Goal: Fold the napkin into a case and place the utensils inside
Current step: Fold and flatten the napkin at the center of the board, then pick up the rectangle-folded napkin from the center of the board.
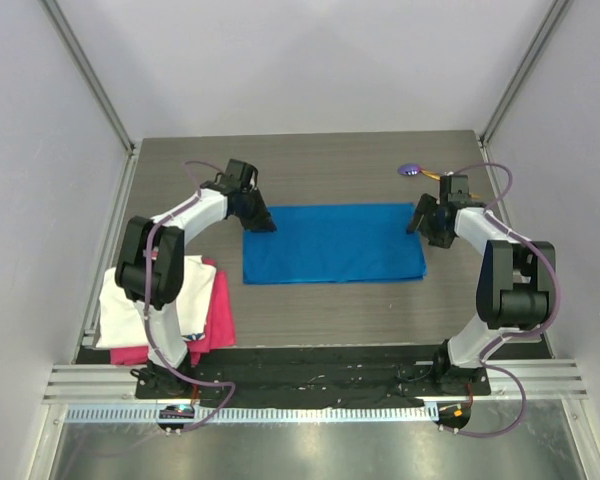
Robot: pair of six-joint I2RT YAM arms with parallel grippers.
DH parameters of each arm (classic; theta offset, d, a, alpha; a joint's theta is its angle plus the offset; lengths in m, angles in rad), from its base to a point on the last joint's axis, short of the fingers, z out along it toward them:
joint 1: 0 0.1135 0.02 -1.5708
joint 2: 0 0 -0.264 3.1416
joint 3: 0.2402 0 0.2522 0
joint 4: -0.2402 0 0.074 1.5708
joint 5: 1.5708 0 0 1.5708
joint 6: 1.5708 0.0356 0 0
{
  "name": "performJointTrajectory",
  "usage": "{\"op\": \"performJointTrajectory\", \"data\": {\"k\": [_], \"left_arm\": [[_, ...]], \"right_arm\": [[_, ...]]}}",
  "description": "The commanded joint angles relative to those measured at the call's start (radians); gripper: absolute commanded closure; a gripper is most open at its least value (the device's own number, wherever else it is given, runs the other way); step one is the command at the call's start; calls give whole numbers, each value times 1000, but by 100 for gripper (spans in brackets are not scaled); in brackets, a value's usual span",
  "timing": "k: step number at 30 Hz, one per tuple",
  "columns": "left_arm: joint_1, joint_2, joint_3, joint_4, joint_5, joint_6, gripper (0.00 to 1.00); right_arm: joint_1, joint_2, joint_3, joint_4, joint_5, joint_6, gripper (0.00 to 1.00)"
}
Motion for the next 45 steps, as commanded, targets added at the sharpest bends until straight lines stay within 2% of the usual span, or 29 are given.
{"op": "performJointTrajectory", "data": {"k": [1,4,6,14,16,17,20,23,31,45], "left_arm": [[-21,-4,16,42,75,-12,85],[-45,-15,-24,70,106,-32,84],[-86,-38,-35,76,108,-31,79],[-272,-101,-26,67,-36,12,63],[-307,-96,-13,62,-41,11,63],[-312,-95,-7,59,-34,5,63],[-312,-110,-9,54,-24,-15,63],[-303,-145,5,27,-46,-5,63],[-228,-167,45,-19,22,11,63],[-133,-139,0,13,86,-8,63]], "right_arm": [[26,-30,-31,10,3,-32,28],[28,-38,-62,10,-13,-15,31],[28,-36,-82,7,-16,-2,32],[42,-87,-102,1,-151,18,37],[42,-110,-69,-39,-98,-5,37],[42,-116,-58,-68,-19,-18,37],[42,-119,-15,-104,115,-71,36],[51,-84,4,-110,114,-90,36],[135,-27,-21,-35,137,-110,37],[178,83,-24,-29,203,-108,42]]}}
